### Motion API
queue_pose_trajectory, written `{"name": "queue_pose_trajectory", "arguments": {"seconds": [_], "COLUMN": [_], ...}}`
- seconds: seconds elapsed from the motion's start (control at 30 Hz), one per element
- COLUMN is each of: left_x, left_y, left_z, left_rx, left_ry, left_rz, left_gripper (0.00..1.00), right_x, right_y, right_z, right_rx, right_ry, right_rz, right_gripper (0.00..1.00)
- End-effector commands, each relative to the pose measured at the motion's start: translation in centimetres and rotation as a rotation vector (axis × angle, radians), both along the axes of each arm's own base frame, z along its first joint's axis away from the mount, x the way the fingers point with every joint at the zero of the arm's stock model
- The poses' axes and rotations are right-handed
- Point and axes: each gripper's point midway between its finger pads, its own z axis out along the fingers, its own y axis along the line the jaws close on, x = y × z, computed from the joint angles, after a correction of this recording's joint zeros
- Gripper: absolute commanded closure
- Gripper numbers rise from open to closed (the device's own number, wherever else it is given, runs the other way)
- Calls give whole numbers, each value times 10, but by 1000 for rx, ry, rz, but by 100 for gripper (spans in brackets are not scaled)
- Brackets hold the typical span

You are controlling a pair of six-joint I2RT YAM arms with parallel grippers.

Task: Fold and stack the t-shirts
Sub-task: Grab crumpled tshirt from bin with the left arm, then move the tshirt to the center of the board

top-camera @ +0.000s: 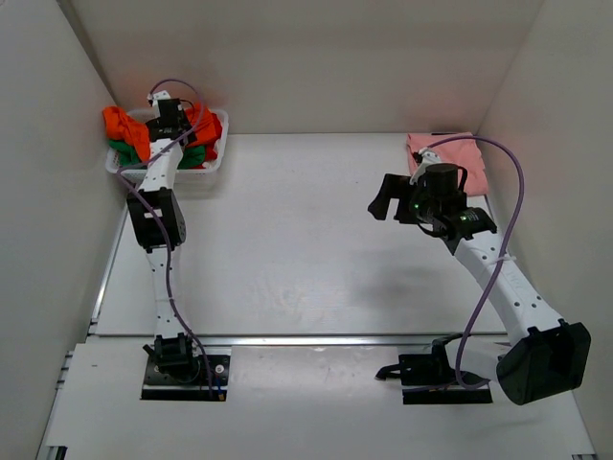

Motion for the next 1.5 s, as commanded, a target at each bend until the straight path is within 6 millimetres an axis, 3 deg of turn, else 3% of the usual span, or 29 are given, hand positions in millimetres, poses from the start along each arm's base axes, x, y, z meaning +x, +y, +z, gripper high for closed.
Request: {"name": "queue_pose_trajectory", "arguments": {"seconds": [0.0,0.13,0.17,0.23,0.27,0.33,0.37,0.4,0.43,0.47,0.5,0.53,0.6,0.63,0.7,0.8,0.93,1.0,1.1,1.17,1.2,1.23,1.27,1.3,1.37,1.4,1.47], "left_x": [10,14,14,11,11,6,1,-2,-11,-24,-30,-51,-91,-101,-141,-185,-239,-281,-310,-309,-316,-312,-305,-309,-307,-307,-307], "left_y": [20,27,27,28,24,17,9,8,0,-15,-22,-32,-58,-68,-99,-124,-164,-184,-202,-211,-222,-237,-247,-265,-301,-320,-333], "left_z": [29,21,24,35,50,97,133,143,176,233,229,286,342,360,401,428,447,462,449,401,392,360,311,302,222,188,110], "left_rx": [26,15,18,16,3,3,8,22,35,42,34,35,20,12,1,-41,-258,-302,-383,-436,-474,-531,-583,-618,-660,-683,-719], "left_ry": [-92,-105,-110,-116,-139,-213,-270,-287,-347,-466,-459,-585,-683,-710,-744,-760,-779,-803,-756,-640,-625,-560,-455,-441,-243,-140,45], "left_rz": [50,57,58,70,75,79,77,82,78,60,43,35,-5,-31,-110,-191,-394,-457,-523,-533,-581,-624,-625,-687,-745,-778,-759], "left_gripper": [27,42,57,73,86,98,100,100,100,100,100,100,100,100,100,100,100,100,100,100,100,100,100,100,100,96,75], "right_x": [8,6,5,5,6,5,5,4,5,3,1,-1,-6,-11,-16,-26,-38,-41,-48,-52,-53,-55,-54,-56,-55,-55,-56], "right_y": [2,3,3,3,5,5,8,7,9,10,10,10,6,1,-4,-10,-15,-24,-35,-39,-38,-36,-34,-26,-11,0,20], "right_z": [8,0,-3,-6,-3,-4,-4,-6,-4,-5,-4,-5,0,0,1,-2,2,-1,6,8,8,8,4,3,-3,-4,-12], "right_rx": [-4,6,3,13,30,37,35,40,39,39,42,40,38,31,45,58,36,12,22,32,34,35,29,33,46,48,47], "right_ry": [-58,-27,-20,-6,-12,-6,-6,1,-3,2,1,0,-31,-43,-59,-51,-82,-84,-103,-113,-117,-120,-110,-102,-71,-58,-25], "right_rz": [-4,4,8,2,5,4,9,9,12,18,22,26,13,0,-11,-12,-15,-34,-43,-44,-42,-31,-24,3,56,89,136], "right_gripper": [7,8,7,8,8,19,24,34,44,50,54,55,56,56,56,54,55,55,55,58,59,59,64,67,59,52,59]}}
